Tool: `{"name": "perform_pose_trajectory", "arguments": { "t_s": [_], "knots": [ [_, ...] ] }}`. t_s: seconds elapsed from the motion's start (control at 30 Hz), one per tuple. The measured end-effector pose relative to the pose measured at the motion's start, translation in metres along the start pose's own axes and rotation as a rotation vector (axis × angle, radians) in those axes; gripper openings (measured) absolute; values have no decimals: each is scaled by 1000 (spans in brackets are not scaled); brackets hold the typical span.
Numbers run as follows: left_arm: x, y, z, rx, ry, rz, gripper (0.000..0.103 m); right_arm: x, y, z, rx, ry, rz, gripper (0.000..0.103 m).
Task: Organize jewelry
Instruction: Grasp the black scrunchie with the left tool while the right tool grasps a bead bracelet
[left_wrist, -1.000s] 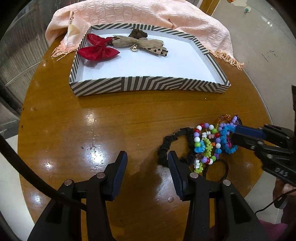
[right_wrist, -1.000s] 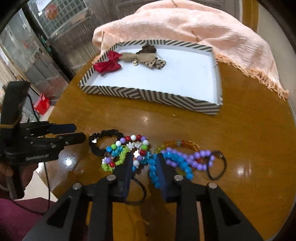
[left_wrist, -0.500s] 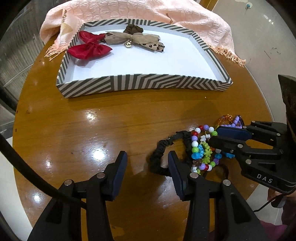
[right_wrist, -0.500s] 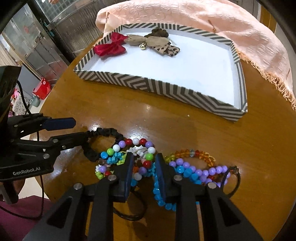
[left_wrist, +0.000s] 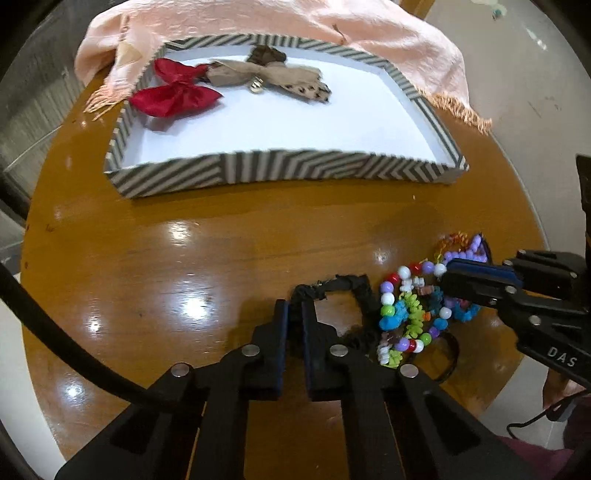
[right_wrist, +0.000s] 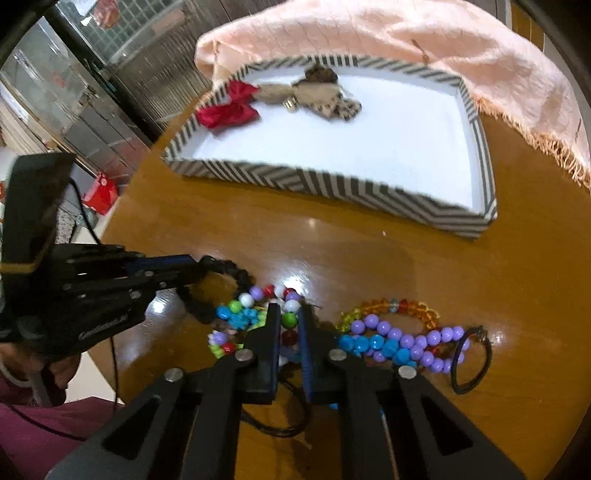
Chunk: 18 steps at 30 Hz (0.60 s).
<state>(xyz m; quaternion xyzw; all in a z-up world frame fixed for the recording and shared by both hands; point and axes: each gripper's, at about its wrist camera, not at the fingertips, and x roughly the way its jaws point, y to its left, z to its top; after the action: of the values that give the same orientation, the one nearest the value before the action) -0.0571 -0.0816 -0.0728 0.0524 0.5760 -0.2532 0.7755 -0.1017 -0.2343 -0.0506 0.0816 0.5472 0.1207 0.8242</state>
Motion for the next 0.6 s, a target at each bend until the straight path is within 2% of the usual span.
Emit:
{"name": "perform_pose_trajectory", "arguments": {
  "t_s": [0.47,0.6],
  "knots": [
    [-57,9,12,-5,-130,10,0,-53,16,23,7,-117,80,9],
    [-65,9,14,1,-150,21,0,-61,18,31,-7,-144,67,9]
  ]
}}
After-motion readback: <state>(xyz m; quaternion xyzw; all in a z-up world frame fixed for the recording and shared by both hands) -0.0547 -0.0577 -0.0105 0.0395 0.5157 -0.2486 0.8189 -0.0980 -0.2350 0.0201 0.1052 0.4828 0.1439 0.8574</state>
